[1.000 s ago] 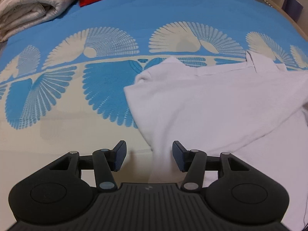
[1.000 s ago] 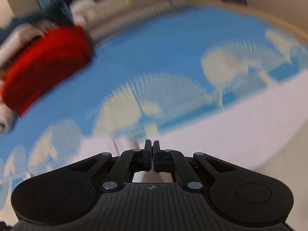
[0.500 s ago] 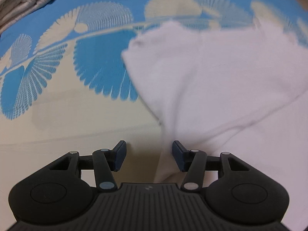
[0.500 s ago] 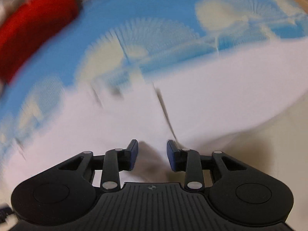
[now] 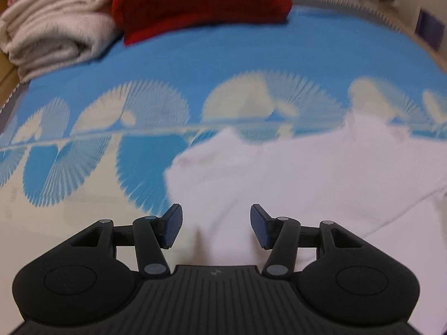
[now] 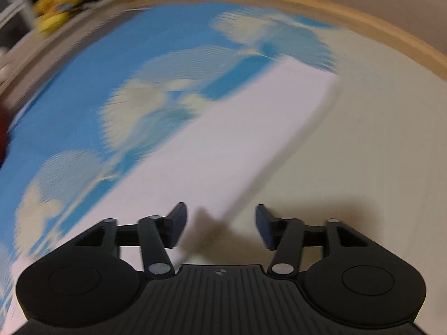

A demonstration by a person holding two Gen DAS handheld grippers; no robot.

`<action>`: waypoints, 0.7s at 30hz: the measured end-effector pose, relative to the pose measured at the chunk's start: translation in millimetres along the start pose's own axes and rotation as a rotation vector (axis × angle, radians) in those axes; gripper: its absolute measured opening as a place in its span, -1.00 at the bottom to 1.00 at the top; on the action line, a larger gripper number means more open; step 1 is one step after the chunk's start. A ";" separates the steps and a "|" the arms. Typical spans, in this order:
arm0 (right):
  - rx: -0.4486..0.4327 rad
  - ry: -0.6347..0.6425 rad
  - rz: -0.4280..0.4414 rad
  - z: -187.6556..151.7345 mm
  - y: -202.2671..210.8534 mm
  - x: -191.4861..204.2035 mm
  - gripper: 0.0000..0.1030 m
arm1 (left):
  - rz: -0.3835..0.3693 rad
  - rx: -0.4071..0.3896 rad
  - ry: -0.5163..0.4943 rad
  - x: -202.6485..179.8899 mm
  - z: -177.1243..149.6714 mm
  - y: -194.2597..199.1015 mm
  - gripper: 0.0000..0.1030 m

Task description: Fold small clothes

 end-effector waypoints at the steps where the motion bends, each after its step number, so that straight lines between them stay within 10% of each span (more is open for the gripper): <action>1: 0.015 -0.034 -0.013 1.2 -6.5 -12.7 0.22 | -0.021 -0.026 0.000 -7.4 2.9 8.0 0.17; 13: -0.147 -0.287 0.098 34.4 -25.8 -65.2 0.27 | -0.039 -0.021 -0.026 -39.9 5.2 5.0 0.18; 14: -0.163 -0.296 0.107 37.6 -27.6 -65.5 0.20 | -0.038 -0.023 -0.026 -38.6 4.9 5.0 0.18; 17: -0.178 -0.308 0.146 44.0 -34.4 -67.1 -0.96 | -0.029 -0.024 -0.024 -33.2 3.1 5.9 0.18; 21: -0.208 -0.298 0.143 45.7 -30.3 -62.3 -0.96 | -0.016 -0.018 -0.026 -26.8 2.5 4.6 0.18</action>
Point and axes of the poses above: each gripper's, at about its wrist camera, not at the fingertips, and y roughly against the way its jaws point, x to its left, z to its top, the point moved 2 cm from there along -y, roughly the way its jaws point, and after that the axes turned 11 degrees about x, right-handed, at the moved point
